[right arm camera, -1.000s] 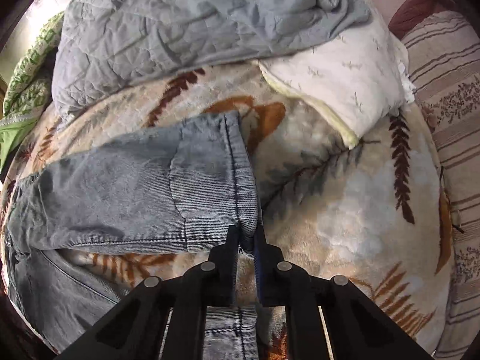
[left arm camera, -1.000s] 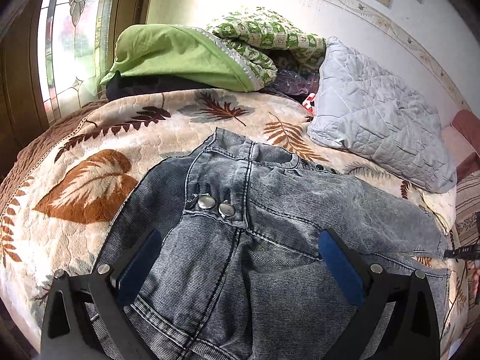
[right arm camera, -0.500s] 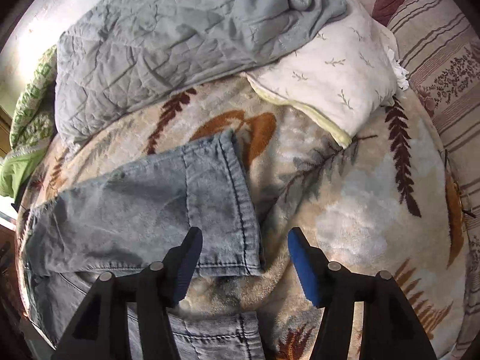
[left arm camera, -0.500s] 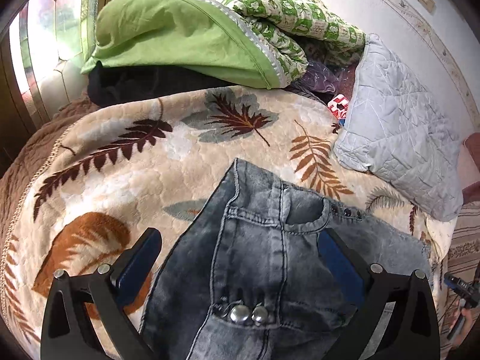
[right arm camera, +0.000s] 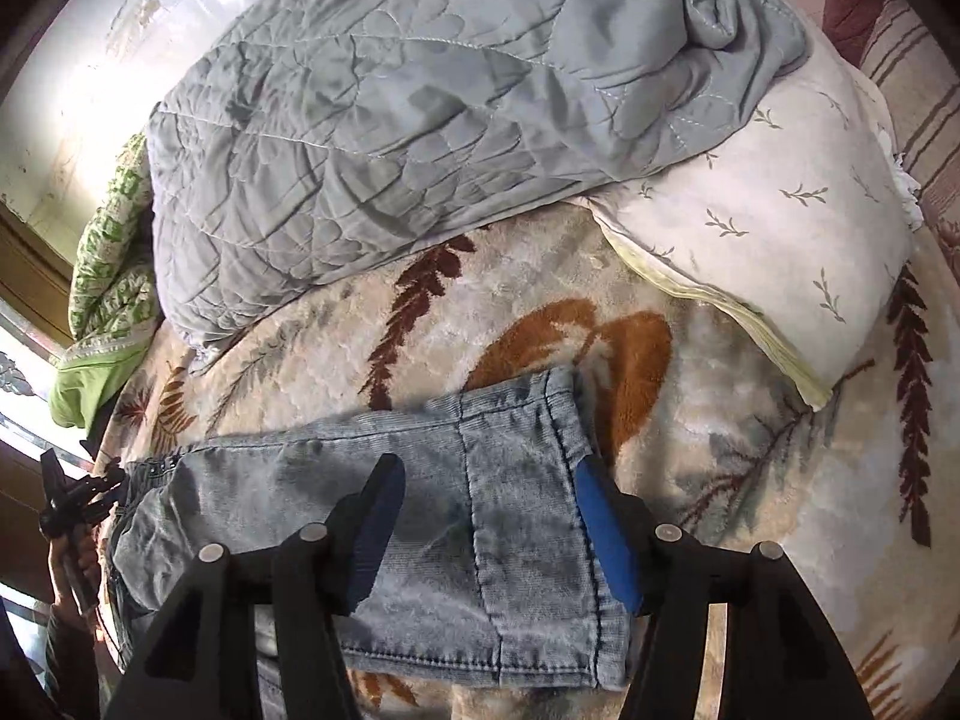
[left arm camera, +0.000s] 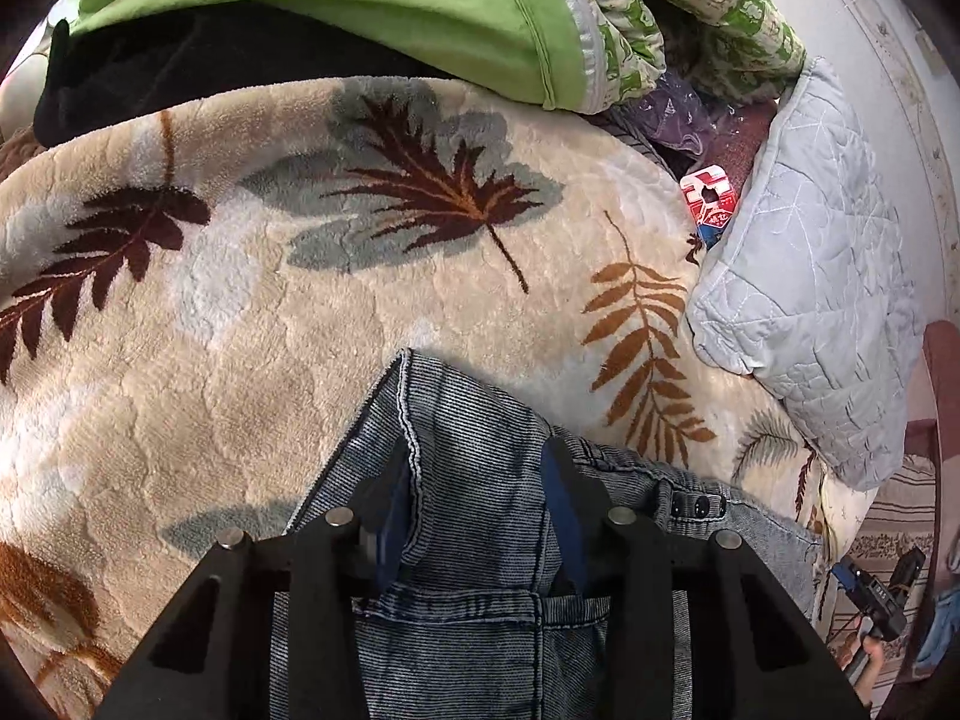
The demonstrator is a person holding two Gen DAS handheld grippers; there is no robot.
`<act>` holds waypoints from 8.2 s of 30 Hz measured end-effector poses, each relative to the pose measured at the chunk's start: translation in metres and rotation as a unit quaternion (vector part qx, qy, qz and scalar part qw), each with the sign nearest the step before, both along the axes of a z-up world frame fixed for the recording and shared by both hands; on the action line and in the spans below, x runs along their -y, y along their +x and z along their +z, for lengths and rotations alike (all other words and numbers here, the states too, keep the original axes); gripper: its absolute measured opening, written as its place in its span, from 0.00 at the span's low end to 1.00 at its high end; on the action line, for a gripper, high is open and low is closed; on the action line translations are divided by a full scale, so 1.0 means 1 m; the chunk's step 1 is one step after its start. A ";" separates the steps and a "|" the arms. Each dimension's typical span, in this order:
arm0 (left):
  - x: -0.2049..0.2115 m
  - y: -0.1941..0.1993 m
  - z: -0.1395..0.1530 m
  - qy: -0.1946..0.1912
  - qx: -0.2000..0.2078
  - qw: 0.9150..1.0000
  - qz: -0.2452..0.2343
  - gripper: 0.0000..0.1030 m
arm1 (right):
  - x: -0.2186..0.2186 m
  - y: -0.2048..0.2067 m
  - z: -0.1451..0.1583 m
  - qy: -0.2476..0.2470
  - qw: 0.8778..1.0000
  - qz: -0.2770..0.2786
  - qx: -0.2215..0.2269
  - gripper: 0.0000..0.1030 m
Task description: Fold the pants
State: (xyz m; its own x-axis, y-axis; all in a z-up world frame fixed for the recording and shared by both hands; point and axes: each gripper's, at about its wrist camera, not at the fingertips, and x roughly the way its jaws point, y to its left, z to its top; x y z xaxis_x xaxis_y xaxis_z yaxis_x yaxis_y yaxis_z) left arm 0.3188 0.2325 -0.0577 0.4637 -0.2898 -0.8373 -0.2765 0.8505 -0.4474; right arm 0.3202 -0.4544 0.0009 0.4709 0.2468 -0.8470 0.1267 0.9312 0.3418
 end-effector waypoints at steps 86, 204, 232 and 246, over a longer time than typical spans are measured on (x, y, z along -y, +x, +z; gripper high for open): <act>0.084 -0.288 0.016 0.240 -0.008 0.971 0.008 0.64 | -0.026 -0.308 -0.014 0.112 0.982 -0.153 0.020 0.14; 0.110 -0.296 0.045 0.253 0.141 0.956 0.038 0.69 | -0.068 -0.190 -0.012 0.123 0.988 -0.082 0.051 0.85; 0.289 -0.266 0.052 0.139 0.106 0.972 -0.159 0.70 | 0.026 -0.329 -0.078 0.345 0.911 -0.225 -0.002 0.86; 0.394 -0.239 0.014 0.219 0.053 0.932 -0.284 0.76 | 0.017 -0.323 -0.068 0.294 0.920 -0.257 -0.019 0.84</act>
State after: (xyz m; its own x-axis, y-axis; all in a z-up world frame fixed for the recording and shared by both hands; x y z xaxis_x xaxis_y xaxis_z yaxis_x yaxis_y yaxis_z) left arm 0.0800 -0.1612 -0.0438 0.4261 -0.1552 -0.8913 0.2989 0.9540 -0.0232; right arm -0.0025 -0.4719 -0.0670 0.6270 0.4209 -0.6556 0.5206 0.3996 0.7545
